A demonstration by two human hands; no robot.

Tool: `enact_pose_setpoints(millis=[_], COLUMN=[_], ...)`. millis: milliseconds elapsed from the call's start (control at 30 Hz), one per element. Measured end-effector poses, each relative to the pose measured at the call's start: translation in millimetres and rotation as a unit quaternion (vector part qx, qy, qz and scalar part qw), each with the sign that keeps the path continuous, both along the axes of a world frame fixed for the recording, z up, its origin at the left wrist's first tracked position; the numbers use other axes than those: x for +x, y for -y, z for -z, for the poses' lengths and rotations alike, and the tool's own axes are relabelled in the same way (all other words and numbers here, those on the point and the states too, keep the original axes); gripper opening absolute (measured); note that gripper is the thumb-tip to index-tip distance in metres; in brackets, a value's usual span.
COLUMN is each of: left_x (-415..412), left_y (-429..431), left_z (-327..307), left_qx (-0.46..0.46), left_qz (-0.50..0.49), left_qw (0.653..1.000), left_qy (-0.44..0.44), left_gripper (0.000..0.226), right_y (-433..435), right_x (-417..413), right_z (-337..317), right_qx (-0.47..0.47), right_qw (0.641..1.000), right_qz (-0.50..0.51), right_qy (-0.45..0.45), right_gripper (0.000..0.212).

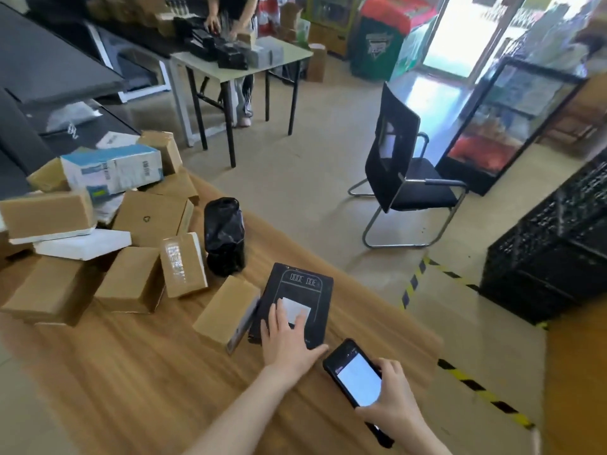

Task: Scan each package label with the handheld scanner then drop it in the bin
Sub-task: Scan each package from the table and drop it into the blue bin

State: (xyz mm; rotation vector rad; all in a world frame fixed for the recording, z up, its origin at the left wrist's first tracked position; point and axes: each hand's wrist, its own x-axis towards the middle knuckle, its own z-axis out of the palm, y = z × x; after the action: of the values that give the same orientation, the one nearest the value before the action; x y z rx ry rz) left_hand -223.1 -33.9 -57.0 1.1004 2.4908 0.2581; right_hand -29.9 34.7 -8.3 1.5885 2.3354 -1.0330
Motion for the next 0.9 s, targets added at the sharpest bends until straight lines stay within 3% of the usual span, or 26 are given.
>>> enact_pose_setpoints(millis=[433, 667, 900], left_x=[8, 31, 83], left_y=[-2, 34, 82], left_z=[29, 12, -14], left_qx=[-0.082, -0.088, -0.006], left_qz=[0.037, 0.077, -0.032], left_qw=[0.995, 0.993, 0.991], left_qy=[-0.034, 0.009, 0.129], left_gripper=[0.104, 0.104, 0.107], right_y=[13, 1, -12], right_x=[30, 54, 91], right_z=[8, -2, -8], right_qx=[-0.018, 0.006, 0.010], right_qw=[0.999, 0.998, 0.993], right_qz=[0.002, -0.055, -0.116], right_qy=[0.028, 0.019, -0.006], right_gripper=[0.102, 0.094, 0.095])
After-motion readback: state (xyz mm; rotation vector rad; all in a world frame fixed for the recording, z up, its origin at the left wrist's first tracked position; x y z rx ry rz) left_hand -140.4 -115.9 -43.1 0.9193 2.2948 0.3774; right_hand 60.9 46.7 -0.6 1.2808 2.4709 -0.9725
